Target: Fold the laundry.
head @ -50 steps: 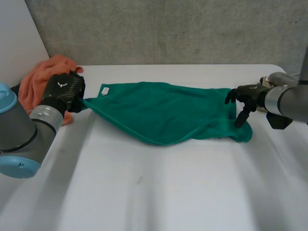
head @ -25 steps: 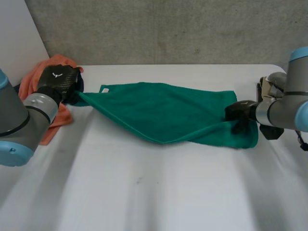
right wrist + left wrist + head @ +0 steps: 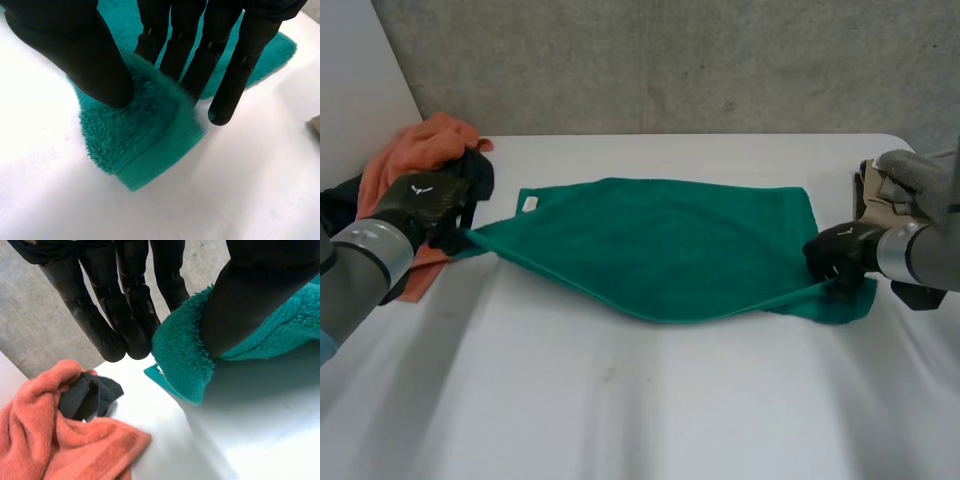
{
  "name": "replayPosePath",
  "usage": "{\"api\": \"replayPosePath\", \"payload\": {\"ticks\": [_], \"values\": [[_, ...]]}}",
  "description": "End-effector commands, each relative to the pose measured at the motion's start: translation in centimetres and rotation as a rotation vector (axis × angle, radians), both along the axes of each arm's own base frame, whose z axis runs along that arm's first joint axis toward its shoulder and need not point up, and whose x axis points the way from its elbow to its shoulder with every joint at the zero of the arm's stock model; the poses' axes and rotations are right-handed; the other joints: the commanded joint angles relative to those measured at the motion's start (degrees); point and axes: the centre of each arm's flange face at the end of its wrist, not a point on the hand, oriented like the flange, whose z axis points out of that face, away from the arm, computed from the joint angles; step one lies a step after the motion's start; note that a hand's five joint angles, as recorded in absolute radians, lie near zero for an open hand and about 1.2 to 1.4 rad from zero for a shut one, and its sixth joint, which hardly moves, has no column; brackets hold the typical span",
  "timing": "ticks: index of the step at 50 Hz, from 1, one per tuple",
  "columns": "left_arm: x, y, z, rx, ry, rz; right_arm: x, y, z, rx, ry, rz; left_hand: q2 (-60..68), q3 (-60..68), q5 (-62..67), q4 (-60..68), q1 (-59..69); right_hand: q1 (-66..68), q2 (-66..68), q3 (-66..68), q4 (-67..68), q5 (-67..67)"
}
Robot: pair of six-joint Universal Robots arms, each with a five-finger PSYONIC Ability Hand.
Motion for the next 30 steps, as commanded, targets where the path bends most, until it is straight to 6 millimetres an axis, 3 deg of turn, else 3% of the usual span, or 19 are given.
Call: {"api": "replayPosePath", "payload": {"ticks": [1, 6, 10, 16, 21, 25, 26, 29, 30], "values": [[1.6, 4.1, 2.4, 0.101, -0.066, 0.013, -2.1, 4.2, 5.0, -0.071, 0.115, 0.039, 11.54, 11.86, 14.09, 11.3, 13.21, 15.31, 12.44, 12.15, 11.64, 12.87], [3.4, 8.7, 2.6, 0.266, -0.222, -0.034, -3.8, 10.4, 8.2, -0.096, 0.246, 0.133, 11.54, 11.86, 14.09, 11.3, 13.21, 15.31, 12.44, 12.15, 11.64, 12.87], [4.1, 10.9, 1.7, 0.363, -0.306, -0.109, -4.3, 13.2, 7.9, -0.124, 0.296, 0.208, 11.54, 11.86, 14.09, 11.3, 13.21, 15.31, 12.44, 12.15, 11.64, 12.87], [4.1, 11.0, 0.1, 0.352, -0.364, -0.206, -5.0, 12.8, 4.9, -0.073, 0.281, 0.226, 11.54, 11.86, 14.09, 11.3, 13.21, 15.31, 12.44, 12.15, 11.64, 12.87], [3.5, 8.2, -1.3, 0.3, -0.386, -0.225, -4.5, 10.2, 3.4, -0.084, 0.265, 0.196, 11.54, 11.86, 14.09, 11.3, 13.21, 15.31, 12.44, 12.15, 11.64, 12.87], [2.2, 4.3, -1.7, 0.198, -0.392, -0.212, -3.6, 6.9, 2.9, -0.13, 0.234, 0.147, 11.54, 11.86, 14.09, 11.3, 13.21, 15.31, 12.44, 12.15, 11.64, 12.87], [1.6, 2.4, -1.4, 0.14, -0.396, -0.196, -2.7, 5.6, 3.0, -0.167, 0.213, 0.136, 11.54, 11.86, 14.09, 11.3, 13.21, 15.31, 12.44, 12.15, 11.64, 12.87], [0.5, -0.5, -0.5, 0.045, -0.398, -0.168, -1.2, 3.5, 3.8, -0.245, 0.174, 0.116, 11.54, 11.86, 14.09, 11.3, 13.21, 15.31, 12.44, 12.15, 11.64, 12.87], [-0.1, -2.6, 0.9, -0.039, -0.395, -0.133, -0.4, 1.8, 5.0, -0.332, 0.143, 0.097, 11.54, 11.86, 14.09, 11.3, 13.21, 15.31, 12.44, 12.15, 11.64, 12.87]]}}
